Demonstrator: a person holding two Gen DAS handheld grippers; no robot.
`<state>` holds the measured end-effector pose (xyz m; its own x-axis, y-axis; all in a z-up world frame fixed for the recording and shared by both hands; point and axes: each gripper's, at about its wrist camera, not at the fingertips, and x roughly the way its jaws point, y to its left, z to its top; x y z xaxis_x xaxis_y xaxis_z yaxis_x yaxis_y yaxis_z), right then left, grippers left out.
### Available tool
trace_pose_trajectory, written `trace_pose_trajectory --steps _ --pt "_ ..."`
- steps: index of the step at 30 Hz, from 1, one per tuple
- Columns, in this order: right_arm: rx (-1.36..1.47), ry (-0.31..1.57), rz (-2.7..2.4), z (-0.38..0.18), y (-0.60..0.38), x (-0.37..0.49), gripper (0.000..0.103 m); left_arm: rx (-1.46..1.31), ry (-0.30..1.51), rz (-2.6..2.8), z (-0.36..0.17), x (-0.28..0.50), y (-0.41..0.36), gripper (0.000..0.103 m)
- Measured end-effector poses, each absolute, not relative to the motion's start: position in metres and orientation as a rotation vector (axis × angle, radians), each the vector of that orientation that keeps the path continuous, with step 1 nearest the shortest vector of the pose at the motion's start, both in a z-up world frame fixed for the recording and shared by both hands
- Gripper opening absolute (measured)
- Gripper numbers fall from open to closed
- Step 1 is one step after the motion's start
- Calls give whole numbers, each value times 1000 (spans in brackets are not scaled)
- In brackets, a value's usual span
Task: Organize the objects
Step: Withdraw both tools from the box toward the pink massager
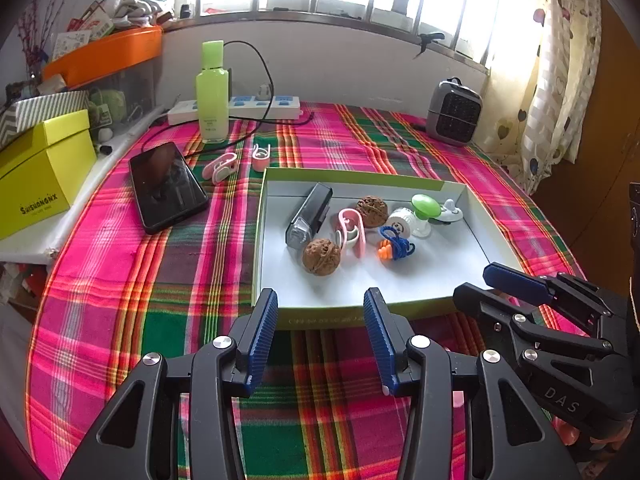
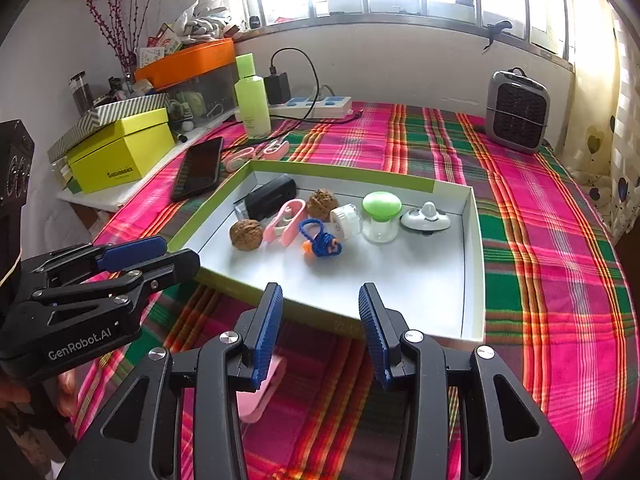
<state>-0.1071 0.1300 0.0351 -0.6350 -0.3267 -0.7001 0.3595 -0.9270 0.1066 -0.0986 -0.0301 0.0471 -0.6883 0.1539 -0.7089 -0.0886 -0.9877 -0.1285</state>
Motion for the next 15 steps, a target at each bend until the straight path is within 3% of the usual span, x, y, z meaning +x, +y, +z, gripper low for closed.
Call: trace_pose_trajectory --steps 15 --pt "1118 25 -2510 23 131 -78 41 -1203 -162 2737 35 -77 -30 44"
